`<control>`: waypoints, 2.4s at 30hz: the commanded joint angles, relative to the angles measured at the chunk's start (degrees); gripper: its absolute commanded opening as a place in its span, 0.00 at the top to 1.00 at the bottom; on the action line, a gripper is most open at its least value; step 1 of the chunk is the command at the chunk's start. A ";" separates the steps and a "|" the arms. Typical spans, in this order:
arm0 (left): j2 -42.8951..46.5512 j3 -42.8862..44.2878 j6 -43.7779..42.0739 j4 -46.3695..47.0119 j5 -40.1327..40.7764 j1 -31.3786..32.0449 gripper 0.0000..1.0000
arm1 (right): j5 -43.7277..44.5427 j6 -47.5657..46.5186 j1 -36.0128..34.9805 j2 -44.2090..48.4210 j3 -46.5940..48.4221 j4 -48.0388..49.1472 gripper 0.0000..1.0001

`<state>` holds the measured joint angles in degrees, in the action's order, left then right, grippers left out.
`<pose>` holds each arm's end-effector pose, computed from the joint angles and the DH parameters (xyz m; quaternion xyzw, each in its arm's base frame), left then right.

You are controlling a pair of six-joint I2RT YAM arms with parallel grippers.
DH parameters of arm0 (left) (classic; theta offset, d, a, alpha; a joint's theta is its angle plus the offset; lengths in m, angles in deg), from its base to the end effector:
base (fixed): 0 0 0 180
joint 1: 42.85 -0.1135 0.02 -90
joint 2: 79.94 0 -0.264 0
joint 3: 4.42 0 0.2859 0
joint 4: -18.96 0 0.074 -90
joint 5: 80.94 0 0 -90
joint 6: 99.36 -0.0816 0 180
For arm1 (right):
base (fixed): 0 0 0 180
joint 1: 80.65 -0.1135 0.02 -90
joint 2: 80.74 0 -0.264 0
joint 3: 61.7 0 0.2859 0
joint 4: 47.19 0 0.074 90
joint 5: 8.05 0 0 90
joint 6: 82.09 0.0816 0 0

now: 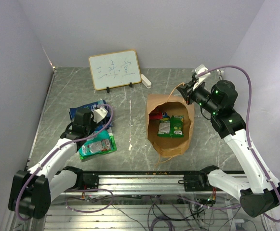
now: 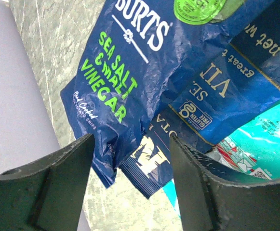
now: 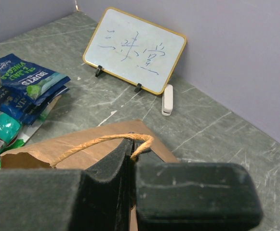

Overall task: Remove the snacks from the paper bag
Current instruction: Place the snack at the center of the board, then take out the snack from the paper bag.

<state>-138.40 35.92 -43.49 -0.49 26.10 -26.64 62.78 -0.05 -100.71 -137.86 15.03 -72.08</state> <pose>0.2699 -0.0536 0.1569 0.3181 0.8308 0.1993 0.4108 0.2693 0.1268 0.4173 -0.2852 0.6798 0.1924 0.6477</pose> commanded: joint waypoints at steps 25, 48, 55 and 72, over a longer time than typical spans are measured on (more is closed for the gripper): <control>-22.67 30.93 59.05 -8.66 -5.36 -2.59 0.16 | 0.36 -1.35 -1.47 -0.21 0.96 1.20 1.00; -13.51 18.11 59.05 -12.95 -4.47 -2.58 0.11 | -0.68 -0.22 -1.48 -0.62 0.13 1.79 1.00; -7.51 26.01 58.57 -17.22 -10.84 -1.20 0.01 | -0.86 -0.18 -1.47 -0.84 0.62 1.43 1.00; 2.67 26.05 55.30 -1.58 9.95 49.18 0.09 | -2.40 -3.04 -1.42 0.24 1.82 -2.05 1.00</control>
<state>-136.48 61.62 18.30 -8.88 25.24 12.66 60.70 -2.22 -101.89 -138.16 14.92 -73.98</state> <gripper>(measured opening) 0.910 0.009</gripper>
